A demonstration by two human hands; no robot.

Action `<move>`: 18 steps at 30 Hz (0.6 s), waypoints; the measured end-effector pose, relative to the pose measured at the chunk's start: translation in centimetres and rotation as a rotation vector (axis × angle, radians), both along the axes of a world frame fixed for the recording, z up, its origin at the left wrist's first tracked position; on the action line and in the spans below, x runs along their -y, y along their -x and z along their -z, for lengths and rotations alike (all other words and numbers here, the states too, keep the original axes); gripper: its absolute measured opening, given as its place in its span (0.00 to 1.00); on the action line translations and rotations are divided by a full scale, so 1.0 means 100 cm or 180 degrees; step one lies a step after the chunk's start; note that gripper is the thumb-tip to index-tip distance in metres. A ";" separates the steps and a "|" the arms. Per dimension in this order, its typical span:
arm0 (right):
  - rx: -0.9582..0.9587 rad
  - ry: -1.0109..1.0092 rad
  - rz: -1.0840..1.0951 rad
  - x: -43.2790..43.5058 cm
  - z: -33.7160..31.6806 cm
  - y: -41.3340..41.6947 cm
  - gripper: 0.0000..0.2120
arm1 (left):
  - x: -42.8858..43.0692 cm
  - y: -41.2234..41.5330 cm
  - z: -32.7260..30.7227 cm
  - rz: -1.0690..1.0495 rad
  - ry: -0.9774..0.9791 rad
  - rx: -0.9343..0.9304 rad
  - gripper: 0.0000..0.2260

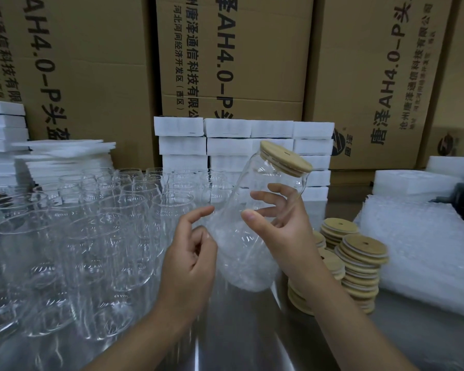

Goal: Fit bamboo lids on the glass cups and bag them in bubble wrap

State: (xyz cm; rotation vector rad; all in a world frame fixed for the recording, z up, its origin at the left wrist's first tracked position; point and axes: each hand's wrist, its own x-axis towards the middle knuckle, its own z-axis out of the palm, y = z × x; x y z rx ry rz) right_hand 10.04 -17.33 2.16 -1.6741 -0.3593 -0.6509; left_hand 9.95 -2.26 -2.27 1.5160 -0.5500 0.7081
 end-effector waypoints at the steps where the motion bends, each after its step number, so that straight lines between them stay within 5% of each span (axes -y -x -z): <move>1: -0.0016 0.0014 -0.0020 -0.001 0.000 0.000 0.36 | 0.000 0.001 -0.001 0.0011 0.0052 0.0067 0.15; 6: -0.0054 0.0121 -0.0058 -0.003 0.003 0.001 0.37 | 0.000 0.003 -0.007 0.0040 -0.0015 0.0336 0.16; 12: -0.0031 -0.0153 0.0012 -0.001 0.004 -0.003 0.35 | 0.001 0.005 0.000 0.0070 -0.0984 0.0479 0.44; 18: -0.0024 -0.0204 -0.0014 -0.004 0.005 -0.002 0.34 | 0.002 -0.003 0.006 -0.0176 -0.1280 0.0409 0.51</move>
